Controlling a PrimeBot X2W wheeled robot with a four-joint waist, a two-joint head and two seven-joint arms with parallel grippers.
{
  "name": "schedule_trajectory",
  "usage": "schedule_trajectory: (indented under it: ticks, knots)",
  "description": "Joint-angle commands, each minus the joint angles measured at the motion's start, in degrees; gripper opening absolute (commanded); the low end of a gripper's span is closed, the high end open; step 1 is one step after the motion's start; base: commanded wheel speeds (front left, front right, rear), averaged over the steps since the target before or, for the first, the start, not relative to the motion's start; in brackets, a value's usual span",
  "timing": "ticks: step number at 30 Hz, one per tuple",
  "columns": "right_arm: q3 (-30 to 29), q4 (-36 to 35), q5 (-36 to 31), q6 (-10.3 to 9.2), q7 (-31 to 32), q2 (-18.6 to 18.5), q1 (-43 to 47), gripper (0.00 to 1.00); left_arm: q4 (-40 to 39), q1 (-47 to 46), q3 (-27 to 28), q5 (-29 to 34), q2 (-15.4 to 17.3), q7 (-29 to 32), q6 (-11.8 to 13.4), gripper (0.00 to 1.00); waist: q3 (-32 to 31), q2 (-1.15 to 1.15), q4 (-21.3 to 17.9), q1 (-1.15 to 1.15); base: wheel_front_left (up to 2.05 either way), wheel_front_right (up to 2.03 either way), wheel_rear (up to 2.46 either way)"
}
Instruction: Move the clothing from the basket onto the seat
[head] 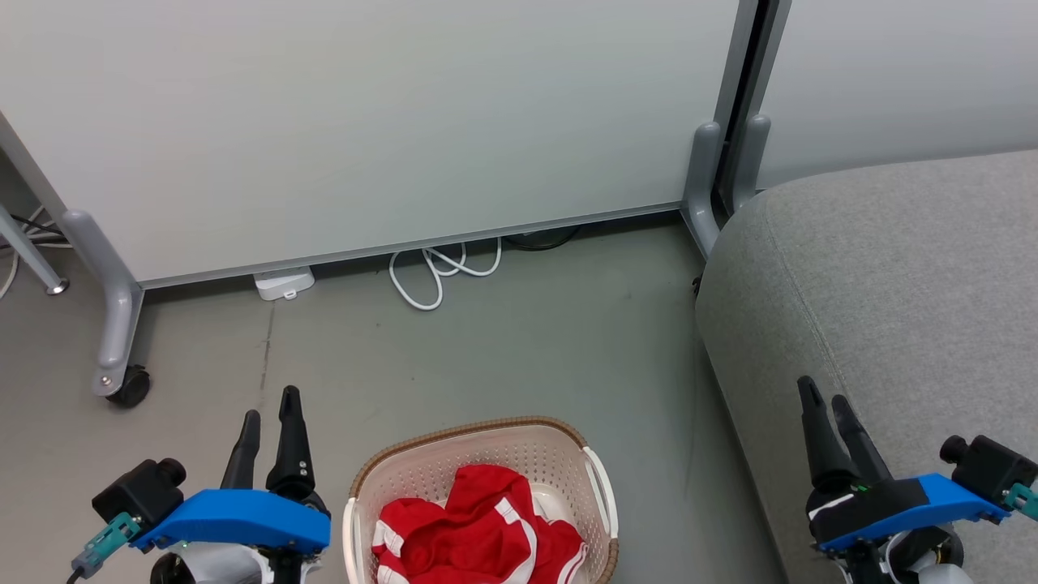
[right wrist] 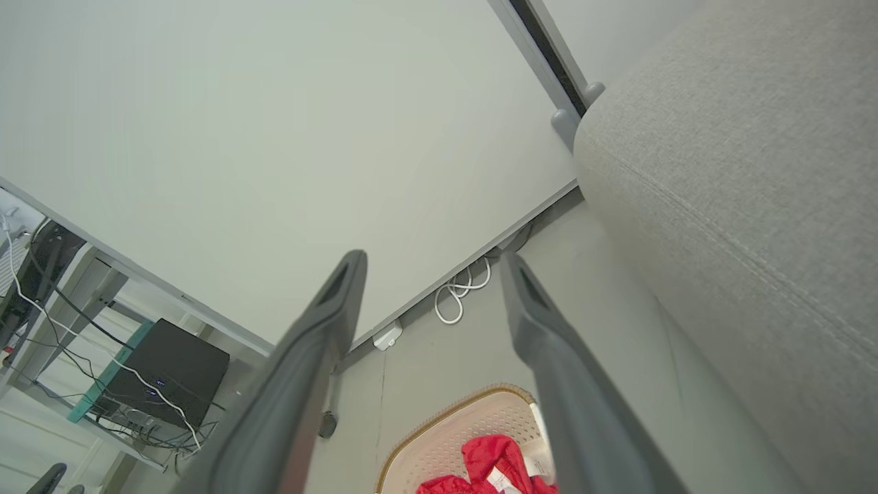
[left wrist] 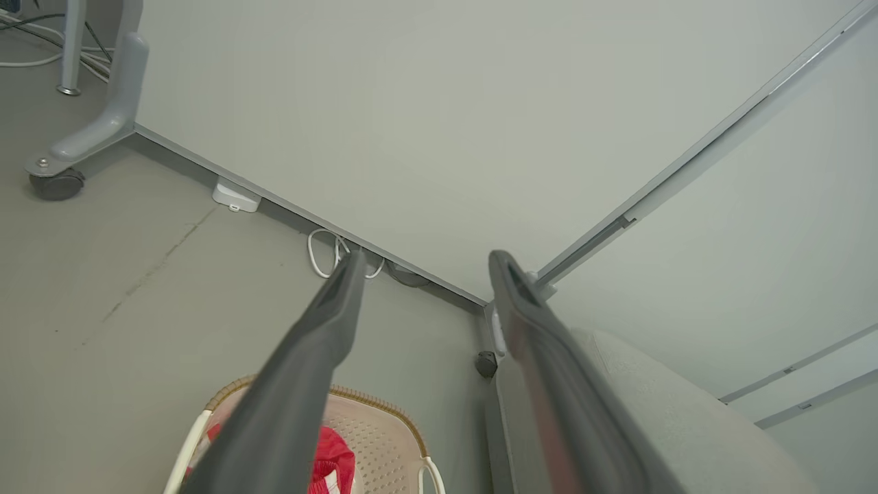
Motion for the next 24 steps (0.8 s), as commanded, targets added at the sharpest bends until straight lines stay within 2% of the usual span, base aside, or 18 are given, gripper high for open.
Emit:
schedule_trajectory:
  ticks: [1, 13, 24]
  knots:
    - [0.25, -0.8, -2.02, 0.07, -0.41, -0.38, -1.6, 1.0, -0.62, -1.71, -0.38, 1.84, 0.54, -0.55, 0.28, 1.0, 0.01, 0.0, 0.02, 0.0, 0.0, 0.0, 0.0]
    - [0.87, -1.32, -11.57, 0.09, -1.45, -0.43, -1.91, 1.0, 0.39, -2.11, -2.01, 10.15, 1.13, -2.65, 1.21, 1.0, 0.09, 0.0, 0.29, 0.0, 0.0, 0.0, 0.0]
    - [1.46, -1.49, -18.6, 0.1, -2.61, -0.47, -2.15, 1.0, 1.2, -2.29, -2.47, 15.37, 1.09, -4.35, 0.69, 1.0, 0.22, 0.0, 0.59, 0.0, 0.0, 0.0, 0.0]
